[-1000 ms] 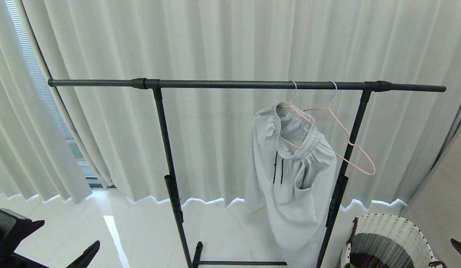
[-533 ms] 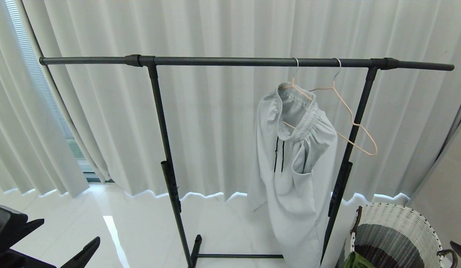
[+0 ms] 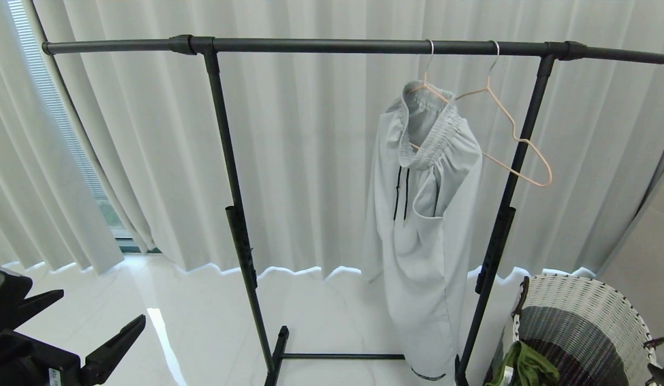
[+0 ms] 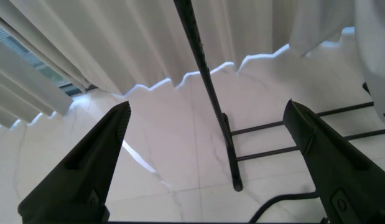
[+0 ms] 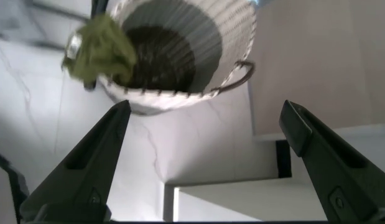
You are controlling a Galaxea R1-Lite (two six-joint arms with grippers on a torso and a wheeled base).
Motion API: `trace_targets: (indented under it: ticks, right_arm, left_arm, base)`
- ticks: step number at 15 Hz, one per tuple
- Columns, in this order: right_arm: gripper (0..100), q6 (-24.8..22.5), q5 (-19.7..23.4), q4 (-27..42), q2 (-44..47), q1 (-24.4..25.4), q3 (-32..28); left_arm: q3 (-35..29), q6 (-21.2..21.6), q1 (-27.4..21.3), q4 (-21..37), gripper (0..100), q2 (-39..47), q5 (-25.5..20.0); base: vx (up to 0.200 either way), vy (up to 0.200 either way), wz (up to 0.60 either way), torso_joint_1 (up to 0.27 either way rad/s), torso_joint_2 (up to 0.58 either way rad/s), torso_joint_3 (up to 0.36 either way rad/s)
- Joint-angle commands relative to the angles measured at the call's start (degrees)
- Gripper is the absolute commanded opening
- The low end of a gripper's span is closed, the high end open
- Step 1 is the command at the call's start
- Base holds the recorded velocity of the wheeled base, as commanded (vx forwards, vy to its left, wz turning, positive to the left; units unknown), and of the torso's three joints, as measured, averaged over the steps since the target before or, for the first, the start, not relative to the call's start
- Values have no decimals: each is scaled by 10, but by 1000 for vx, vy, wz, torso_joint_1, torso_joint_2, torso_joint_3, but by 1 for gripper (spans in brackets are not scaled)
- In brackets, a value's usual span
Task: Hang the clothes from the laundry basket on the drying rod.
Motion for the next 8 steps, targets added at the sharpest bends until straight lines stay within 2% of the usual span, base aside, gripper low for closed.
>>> trace_targets:
  ticks: [1,4,8]
  right_arm:
    - [100,-4,-1,1,11,-2,9]
    - [100,-13,-5,0,23,-15,26]
    - [100,-8,6,-2,58,-29,35]
  left_arm:
    - [-4,1,0,0,100,15,0]
    - [-2,1,-1,0,100,19,-1]
    - [-1,-8,-1,1,100,44,-1]
  base:
    - [0,0,0,-110,447,330]
    - [0,0,0,-76,372,294]
    - [0,0,0,-10,59,45]
